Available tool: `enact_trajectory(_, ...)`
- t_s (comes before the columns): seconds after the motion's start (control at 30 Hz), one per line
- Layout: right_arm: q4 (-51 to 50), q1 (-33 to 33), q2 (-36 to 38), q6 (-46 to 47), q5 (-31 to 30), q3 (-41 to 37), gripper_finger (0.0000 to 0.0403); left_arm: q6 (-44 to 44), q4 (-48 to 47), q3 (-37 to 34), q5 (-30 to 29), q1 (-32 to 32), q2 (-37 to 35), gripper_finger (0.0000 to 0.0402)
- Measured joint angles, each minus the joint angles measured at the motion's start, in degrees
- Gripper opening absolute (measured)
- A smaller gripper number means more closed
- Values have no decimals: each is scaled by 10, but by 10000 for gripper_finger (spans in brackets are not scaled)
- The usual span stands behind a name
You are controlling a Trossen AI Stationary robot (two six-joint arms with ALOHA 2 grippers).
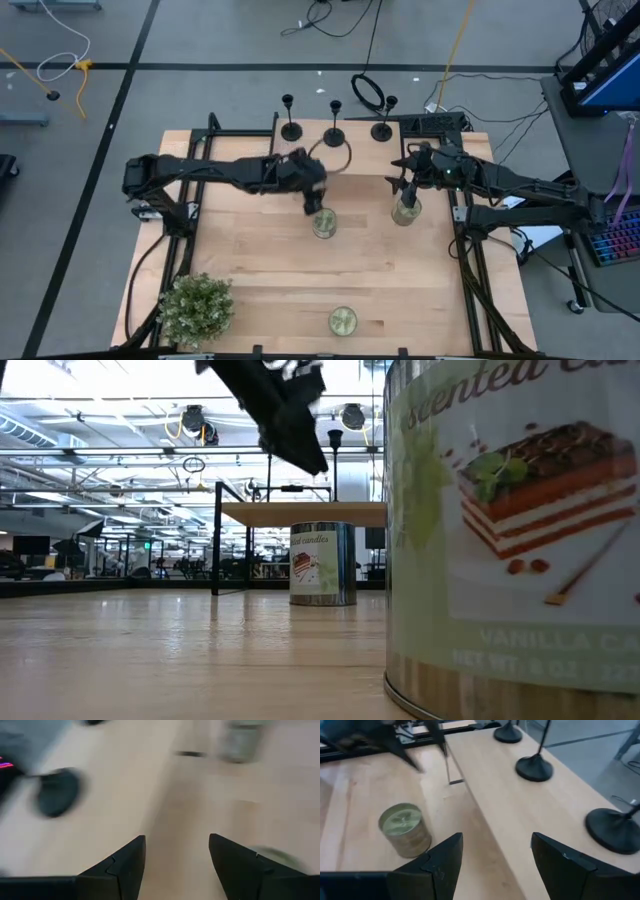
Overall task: Pick & Place candle stick holders
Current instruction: Put the top left light green scented candle on the shelf
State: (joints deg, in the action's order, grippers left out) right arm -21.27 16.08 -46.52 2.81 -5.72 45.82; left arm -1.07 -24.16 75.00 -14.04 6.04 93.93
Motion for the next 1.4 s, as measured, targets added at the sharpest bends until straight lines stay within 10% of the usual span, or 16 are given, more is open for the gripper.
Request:
enact_trajectory(0.23,-2,-31,0,0,0,0,228,5,-33,0,125,-83,20,225)
enact_trajectory(0.77,-5,-53,0,0,-1,0,228,-32,-30,0,44,-109,120,221)
enact_trajectory(1.13,-5,-53,0,0,-2,0,228,-29,-42,0,52,-84,123,23)
enact_trajectory(1.4,-6,-53,0,0,-2,0,228,-16,-72,11,64,-82,68,6)
